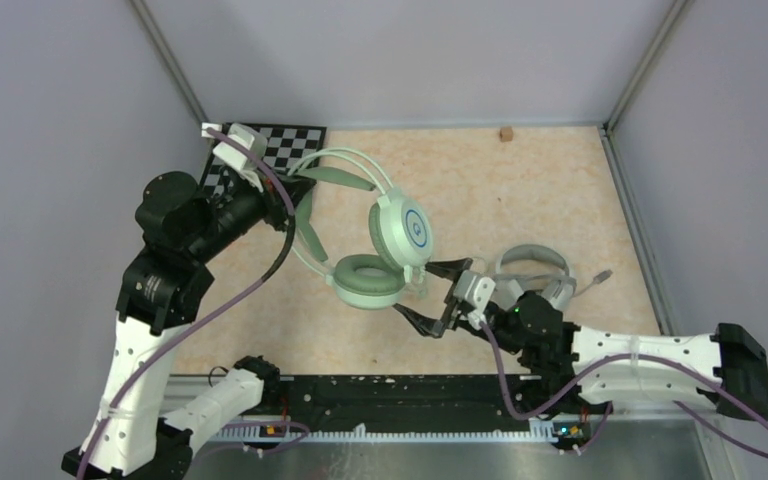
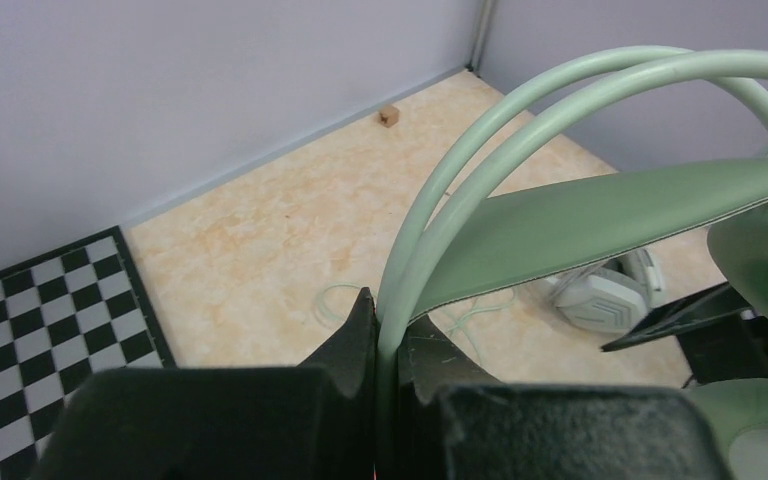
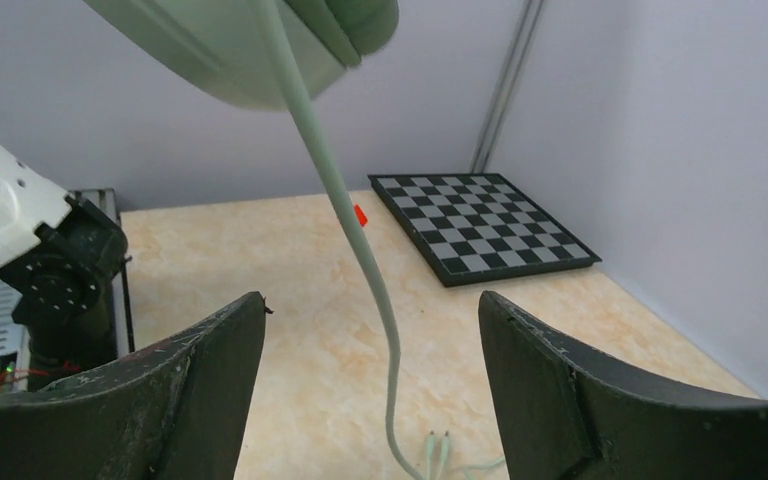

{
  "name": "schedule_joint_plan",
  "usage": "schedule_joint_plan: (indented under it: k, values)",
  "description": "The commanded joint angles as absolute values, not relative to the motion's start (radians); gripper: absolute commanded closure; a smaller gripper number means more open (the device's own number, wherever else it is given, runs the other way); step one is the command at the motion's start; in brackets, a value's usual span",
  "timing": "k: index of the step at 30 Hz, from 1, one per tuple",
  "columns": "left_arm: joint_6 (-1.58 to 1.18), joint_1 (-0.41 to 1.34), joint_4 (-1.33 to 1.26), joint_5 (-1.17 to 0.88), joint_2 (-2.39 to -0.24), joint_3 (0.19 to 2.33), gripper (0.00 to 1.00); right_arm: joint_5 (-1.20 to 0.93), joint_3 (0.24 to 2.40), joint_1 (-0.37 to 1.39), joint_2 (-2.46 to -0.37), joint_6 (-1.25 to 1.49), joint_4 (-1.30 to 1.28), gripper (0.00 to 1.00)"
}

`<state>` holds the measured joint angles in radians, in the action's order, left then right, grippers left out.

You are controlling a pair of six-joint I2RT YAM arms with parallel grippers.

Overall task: Wrap the headphones
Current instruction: Wrap the headphones cable around the headphones.

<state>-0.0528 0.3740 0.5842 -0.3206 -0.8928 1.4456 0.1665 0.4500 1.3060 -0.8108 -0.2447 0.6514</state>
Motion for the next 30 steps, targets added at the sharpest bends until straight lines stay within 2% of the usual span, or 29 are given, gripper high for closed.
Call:
schedule_joint_plan:
  k: [1, 5, 8, 11, 14, 20, 25, 30]
  values:
    - [-0.165, 0.374, 0.475, -0.447, -0.881, 1.48, 1.0, 0.207, 0.44, 1.299, -0.888, -0.312, 0.799, 0.25]
    - [-0.194, 0.373, 0.472, -0.492, -0.879, 1.487, 1.0, 0.206, 0.441, 1.298, -0.917, -0.321, 0.837, 0.33]
    - [-0.212, 0.374, 0.475, -0.51, -0.873, 1.484, 1.0, 0.173, 0.426, 1.276, -0.923, -0.306, 0.872, 0.55]
    - [-0.254, 0.373, 0.466, -0.57, -0.872, 1.477, 1.0, 0.134, 0.421, 1.248, -0.931, -0.289, 0.874, 0.72]
    - [-0.324, 0.374, 0.405, -0.698, -0.865, 1.44, 1.0, 0.08, 0.406, 1.19, -0.931, -0.235, 0.912, 0.85]
    - [-0.436, 0.373, 0.266, -0.913, -0.833, 1.316, 1.0, -0.032, 0.456, 1.098, -0.944, -0.164, 0.902, 0.88]
    - [-0.37, 0.373, 0.264, -0.969, -0.811, 1.193, 1.0, -0.044, 0.524, 1.091, -0.961, -0.136, 0.876, 0.88]
    - [-0.132, 0.374, 0.373, -1.012, -0.819, 1.113, 1.0, -0.042, 0.6, 1.024, -0.958, -0.04, 0.779, 0.91]
